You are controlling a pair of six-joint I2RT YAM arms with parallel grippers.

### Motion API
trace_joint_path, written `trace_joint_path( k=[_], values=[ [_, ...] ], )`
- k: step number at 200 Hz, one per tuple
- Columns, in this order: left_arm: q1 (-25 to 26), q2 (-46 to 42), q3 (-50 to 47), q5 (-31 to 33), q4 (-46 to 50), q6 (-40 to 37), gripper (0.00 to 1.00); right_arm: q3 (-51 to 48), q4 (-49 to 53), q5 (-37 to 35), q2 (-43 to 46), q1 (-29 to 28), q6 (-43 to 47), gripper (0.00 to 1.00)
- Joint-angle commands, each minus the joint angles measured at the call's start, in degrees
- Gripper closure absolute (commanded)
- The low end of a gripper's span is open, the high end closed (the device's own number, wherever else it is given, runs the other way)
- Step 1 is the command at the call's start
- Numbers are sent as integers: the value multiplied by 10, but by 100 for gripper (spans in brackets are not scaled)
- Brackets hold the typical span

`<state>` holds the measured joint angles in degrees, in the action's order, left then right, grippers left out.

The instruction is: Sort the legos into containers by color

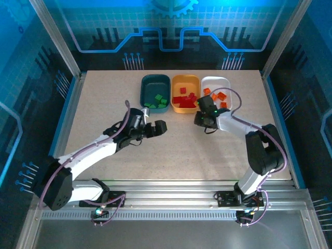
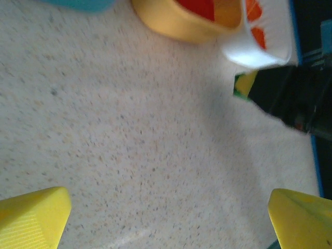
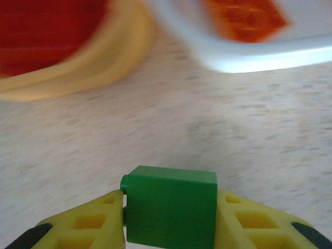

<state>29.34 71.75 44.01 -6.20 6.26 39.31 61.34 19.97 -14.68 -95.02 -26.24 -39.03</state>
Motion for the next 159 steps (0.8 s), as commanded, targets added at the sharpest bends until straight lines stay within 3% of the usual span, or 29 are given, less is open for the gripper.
trace_joint_path(
  k=[1,31,53,67,95,134,159],
  values=[
    [-67,-39,-36,18,20,46,1,57,-26,0,-11,-69,-2,60],
    [-174,-74,-80,-49,23,104,1,219,-28,-1,-141,-112,17,60],
    [-204,-102,-93,-83,53,89,1,326,-14,4,-230,-110,23,60],
    [-205,-122,-99,-94,64,78,1,400,5,48,-286,-100,19,59],
    [-206,-165,-117,-105,68,57,1,549,84,71,-372,-97,47,37],
    [-206,-201,-127,-94,68,42,1,448,41,63,-261,-95,62,30],
    [-205,-216,-98,-51,113,25,1,305,-18,51,-115,-98,90,29]
  ],
)
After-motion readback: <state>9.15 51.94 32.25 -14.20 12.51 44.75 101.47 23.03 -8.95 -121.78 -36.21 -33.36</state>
